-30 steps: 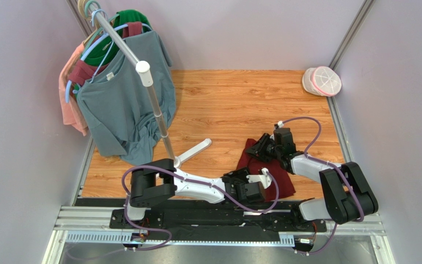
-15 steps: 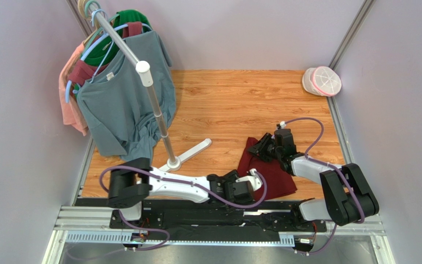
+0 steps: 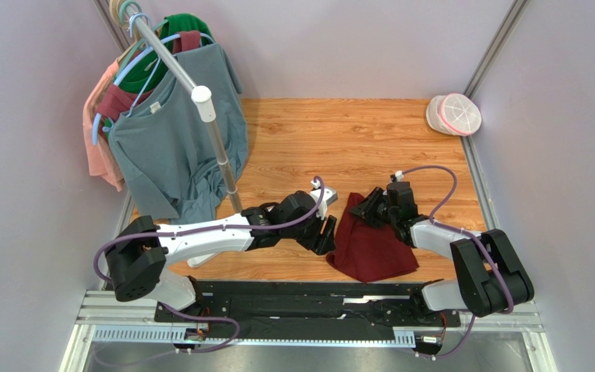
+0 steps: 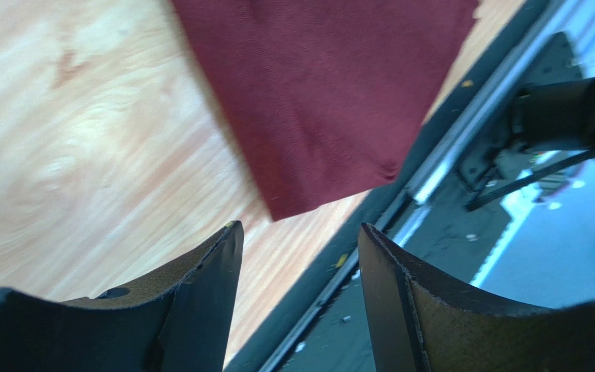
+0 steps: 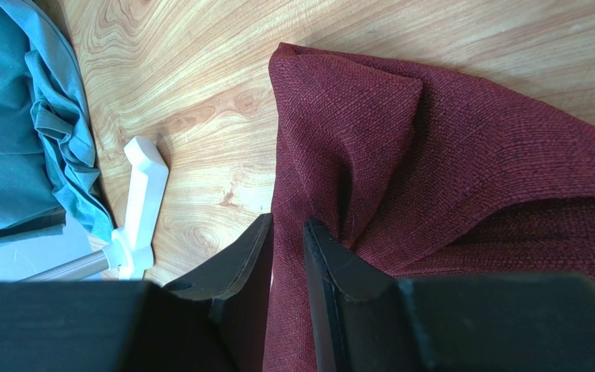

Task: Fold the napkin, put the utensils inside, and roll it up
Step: Roll the napkin with the utensil

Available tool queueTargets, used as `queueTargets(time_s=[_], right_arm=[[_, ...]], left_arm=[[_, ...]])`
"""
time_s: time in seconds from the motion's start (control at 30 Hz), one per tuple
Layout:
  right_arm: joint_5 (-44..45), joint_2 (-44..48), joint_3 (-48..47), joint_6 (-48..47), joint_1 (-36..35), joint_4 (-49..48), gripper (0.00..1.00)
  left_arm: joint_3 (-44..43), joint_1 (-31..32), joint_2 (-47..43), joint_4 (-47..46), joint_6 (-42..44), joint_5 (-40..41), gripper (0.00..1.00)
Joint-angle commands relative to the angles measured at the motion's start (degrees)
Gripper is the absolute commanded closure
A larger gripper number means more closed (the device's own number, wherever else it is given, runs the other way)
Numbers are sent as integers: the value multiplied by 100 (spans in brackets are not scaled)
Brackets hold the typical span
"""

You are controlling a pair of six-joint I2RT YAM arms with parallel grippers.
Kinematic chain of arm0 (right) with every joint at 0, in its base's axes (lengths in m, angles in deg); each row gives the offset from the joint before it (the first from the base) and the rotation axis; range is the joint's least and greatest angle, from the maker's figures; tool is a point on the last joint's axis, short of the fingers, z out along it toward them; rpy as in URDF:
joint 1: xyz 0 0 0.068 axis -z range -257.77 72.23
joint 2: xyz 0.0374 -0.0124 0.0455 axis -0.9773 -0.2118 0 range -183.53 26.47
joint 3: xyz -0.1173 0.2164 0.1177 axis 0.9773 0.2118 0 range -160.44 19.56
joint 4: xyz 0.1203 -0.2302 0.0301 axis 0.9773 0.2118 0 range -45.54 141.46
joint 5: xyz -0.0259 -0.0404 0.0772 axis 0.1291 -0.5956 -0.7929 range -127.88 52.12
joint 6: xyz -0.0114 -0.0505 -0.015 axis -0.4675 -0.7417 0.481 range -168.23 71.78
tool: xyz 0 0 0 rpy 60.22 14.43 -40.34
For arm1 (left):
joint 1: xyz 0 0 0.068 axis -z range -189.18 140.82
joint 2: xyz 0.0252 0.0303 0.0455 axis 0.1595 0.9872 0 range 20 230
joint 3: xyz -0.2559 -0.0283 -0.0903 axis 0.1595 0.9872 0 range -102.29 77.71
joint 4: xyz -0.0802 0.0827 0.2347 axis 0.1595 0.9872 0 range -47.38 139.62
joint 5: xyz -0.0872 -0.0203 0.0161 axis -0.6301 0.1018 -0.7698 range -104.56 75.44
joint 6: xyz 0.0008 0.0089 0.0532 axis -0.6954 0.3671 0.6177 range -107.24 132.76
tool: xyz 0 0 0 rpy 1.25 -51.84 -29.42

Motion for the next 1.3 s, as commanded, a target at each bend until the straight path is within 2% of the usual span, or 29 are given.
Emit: queueTargets(time_s=[0.0,0.1,0.23,0.53,0.83,1.07,1.27], right_arm=[[671,-258,180,-224,34,496,71],[644,-258,171,-233,43,487,71],[644,-240,180,-242,34,487,71],[618,-293,180,-251,43,434,71],[644,-345,215,-233,43,381,71],[653,-346,294,-207,34,311,72],[644,-381,346,-180,34,241,72]], left_arm=[[10,-113,312,-998,-752,-873,34],[299,-280,524,-1613,-1209,-980,35],[477,-386,805,-1949,-1552,-919,49],[635,-403,1236,-2705,-1887,-1103,67],[486,-395,1639,-2714,-1870,-1182,75],[275,-307,1798,-2653,-1808,-1147,75],[-137,-131,2141,-2144,-1694,-1103,75]])
